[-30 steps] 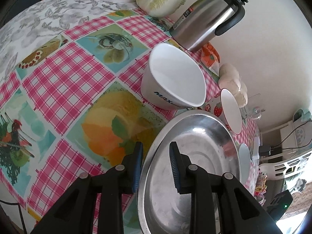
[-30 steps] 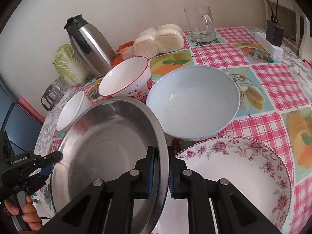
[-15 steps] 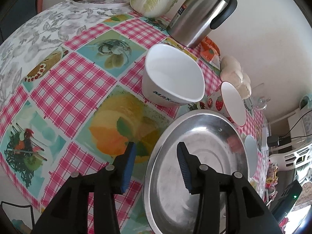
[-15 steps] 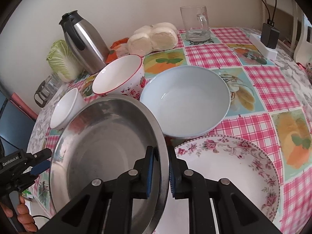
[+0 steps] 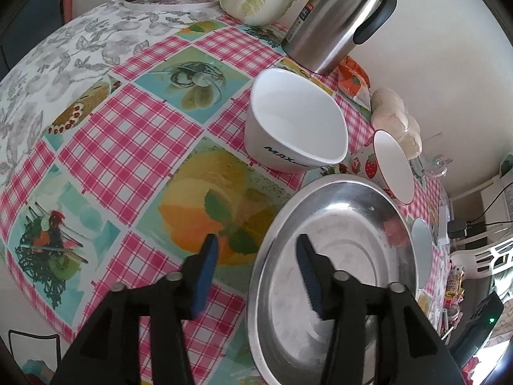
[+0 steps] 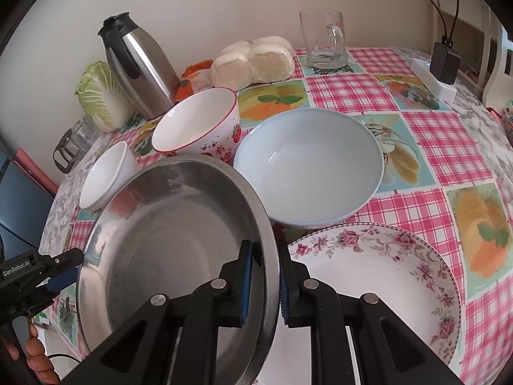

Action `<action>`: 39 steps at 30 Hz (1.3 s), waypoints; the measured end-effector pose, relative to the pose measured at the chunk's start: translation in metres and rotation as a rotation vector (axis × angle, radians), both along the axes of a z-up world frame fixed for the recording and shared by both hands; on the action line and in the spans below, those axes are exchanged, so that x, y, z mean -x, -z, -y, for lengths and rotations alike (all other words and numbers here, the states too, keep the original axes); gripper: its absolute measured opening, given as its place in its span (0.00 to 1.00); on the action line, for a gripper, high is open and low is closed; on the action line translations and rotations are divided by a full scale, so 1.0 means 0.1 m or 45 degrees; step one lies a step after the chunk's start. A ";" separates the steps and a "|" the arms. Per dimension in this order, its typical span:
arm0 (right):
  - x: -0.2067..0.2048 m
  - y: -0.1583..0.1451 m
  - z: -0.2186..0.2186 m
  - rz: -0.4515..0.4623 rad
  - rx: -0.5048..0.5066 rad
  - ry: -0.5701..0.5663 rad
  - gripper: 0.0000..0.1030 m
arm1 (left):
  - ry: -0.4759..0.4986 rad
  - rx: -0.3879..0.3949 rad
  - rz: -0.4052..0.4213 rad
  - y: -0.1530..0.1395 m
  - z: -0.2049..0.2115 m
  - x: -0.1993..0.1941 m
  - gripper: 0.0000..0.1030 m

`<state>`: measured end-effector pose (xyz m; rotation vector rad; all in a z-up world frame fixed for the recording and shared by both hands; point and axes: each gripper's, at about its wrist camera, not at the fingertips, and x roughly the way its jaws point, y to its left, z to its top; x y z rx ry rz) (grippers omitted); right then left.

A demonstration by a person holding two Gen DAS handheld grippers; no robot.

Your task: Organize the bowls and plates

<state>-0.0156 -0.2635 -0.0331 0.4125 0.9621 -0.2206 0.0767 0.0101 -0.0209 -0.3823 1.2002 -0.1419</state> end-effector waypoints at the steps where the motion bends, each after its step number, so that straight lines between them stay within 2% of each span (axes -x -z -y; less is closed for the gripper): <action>1: 0.00 0.00 0.01 -0.001 -0.005 0.002 0.17 | 0.000 -0.004 0.001 -0.01 0.00 0.00 0.56; 8: 0.03 -0.11 0.02 0.008 0.039 0.013 0.17 | 0.031 -0.080 0.024 -0.07 0.07 0.02 0.62; 11: 0.04 -0.17 0.01 0.023 0.056 0.009 0.21 | 0.059 -0.126 0.049 -0.12 0.12 0.03 0.69; 13: 0.04 -0.21 -0.03 0.035 0.075 -0.010 0.32 | 0.073 -0.154 0.063 -0.13 0.16 0.03 0.78; 15: 0.03 -0.24 -0.07 0.043 0.095 -0.028 0.56 | 0.083 -0.205 0.081 -0.15 0.20 0.05 0.84; 17: 0.02 -0.28 -0.13 0.051 0.120 -0.048 0.62 | 0.097 -0.255 0.092 -0.15 0.24 0.06 0.86; 20: 0.00 -0.31 -0.20 0.062 0.164 -0.084 0.75 | 0.118 -0.310 0.118 -0.15 0.28 0.08 0.92; 22: 0.00 -0.32 -0.24 0.066 0.181 -0.098 0.77 | 0.124 -0.349 0.147 -0.16 0.30 0.10 0.97; 26: 0.00 -0.33 -0.29 0.068 0.193 -0.126 0.87 | 0.141 -0.394 0.184 -0.19 0.34 0.12 0.98; 29: 0.00 -0.35 -0.30 0.094 0.196 -0.138 1.00 | 0.151 -0.403 0.187 -0.20 0.35 0.12 0.98; 33: 0.02 -0.40 -0.29 0.129 0.197 -0.120 1.00 | 0.166 -0.420 0.218 -0.23 0.39 0.14 0.98; 39: 0.05 -0.42 -0.27 0.145 0.184 -0.113 1.00 | 0.164 -0.378 0.311 -0.33 0.44 0.21 0.98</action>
